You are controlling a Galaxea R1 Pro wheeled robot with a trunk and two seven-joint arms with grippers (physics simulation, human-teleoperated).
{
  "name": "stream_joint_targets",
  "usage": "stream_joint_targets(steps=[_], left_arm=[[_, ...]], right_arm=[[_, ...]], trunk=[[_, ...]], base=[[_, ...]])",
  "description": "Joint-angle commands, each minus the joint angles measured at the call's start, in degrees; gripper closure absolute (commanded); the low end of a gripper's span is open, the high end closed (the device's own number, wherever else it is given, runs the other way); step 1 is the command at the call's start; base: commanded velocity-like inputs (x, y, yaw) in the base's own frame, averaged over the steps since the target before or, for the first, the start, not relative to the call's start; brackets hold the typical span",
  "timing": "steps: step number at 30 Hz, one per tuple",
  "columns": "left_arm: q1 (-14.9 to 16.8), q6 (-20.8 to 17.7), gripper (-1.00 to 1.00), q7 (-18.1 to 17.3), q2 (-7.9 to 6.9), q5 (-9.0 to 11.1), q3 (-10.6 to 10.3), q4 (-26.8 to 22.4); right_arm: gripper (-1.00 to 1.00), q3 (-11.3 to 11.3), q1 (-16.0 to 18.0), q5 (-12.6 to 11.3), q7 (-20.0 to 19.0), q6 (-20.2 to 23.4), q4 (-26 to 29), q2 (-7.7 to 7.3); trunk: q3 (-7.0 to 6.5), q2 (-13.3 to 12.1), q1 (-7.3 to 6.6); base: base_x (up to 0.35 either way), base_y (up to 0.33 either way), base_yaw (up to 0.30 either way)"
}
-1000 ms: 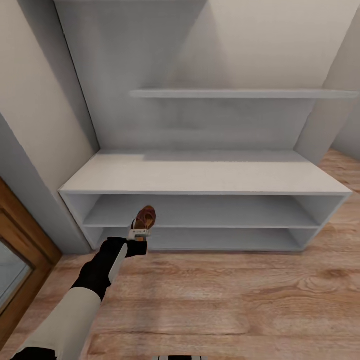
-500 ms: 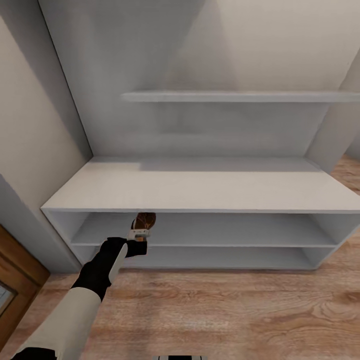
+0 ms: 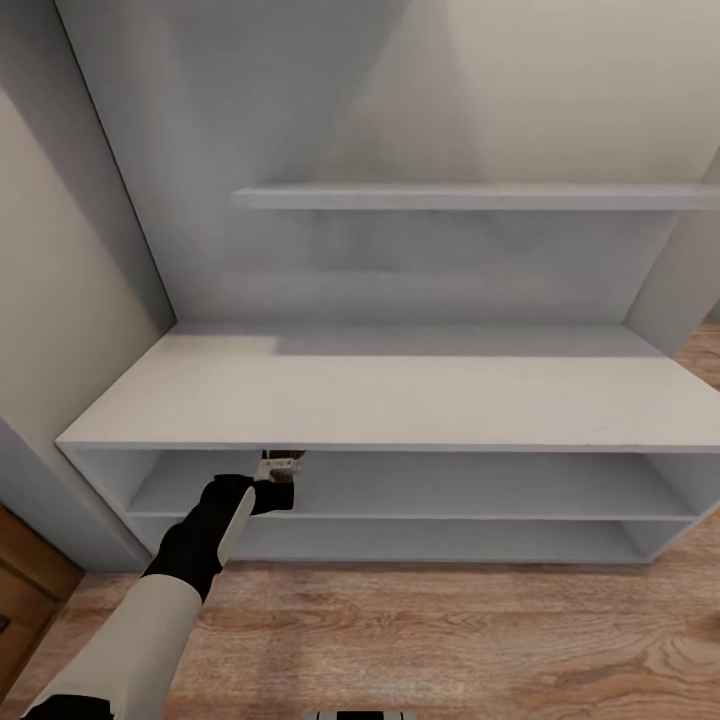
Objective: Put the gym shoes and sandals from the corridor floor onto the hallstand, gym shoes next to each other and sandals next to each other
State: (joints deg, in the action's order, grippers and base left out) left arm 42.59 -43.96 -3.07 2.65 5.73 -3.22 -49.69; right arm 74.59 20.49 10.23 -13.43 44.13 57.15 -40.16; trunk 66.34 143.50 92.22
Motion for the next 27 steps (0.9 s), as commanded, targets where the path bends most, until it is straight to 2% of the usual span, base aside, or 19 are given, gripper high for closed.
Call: stream_joint_targets(steps=[1,25,26,27], left_arm=[[0.0,-0.3,1.0,0.1,-0.01,0.4,0.0,-0.1],[0.0,-0.3,1.0,0.1,-0.05,0.4,0.0,0.2],[0.0,-0.2,-1.0,0.1,-0.06,0.4,0.0,0.1],[0.0,-0.2,-1.0,0.1,-0.1,0.4,0.0,0.1]], right_arm=[[1.0,0.1,0.1,0.4,-0.3,0.3,0.1,0.0],[1.0,0.1,0.1,0.5,-0.3,0.3,0.1,0.0],[1.0,0.1,0.1,0.5,-0.3,0.3,0.1,0.0],[1.0,0.1,0.1,0.5,-0.3,0.3,0.1,0.0]], trunk=[[0.05,0.0,-0.01],[0.05,0.0,-0.01],[0.05,0.0,-0.01],[0.05,0.0,-0.01]], base=[[0.009,0.0,0.0],[0.032,0.0,0.0],[0.0,0.0,0.0],[0.0,0.0,0.0]])
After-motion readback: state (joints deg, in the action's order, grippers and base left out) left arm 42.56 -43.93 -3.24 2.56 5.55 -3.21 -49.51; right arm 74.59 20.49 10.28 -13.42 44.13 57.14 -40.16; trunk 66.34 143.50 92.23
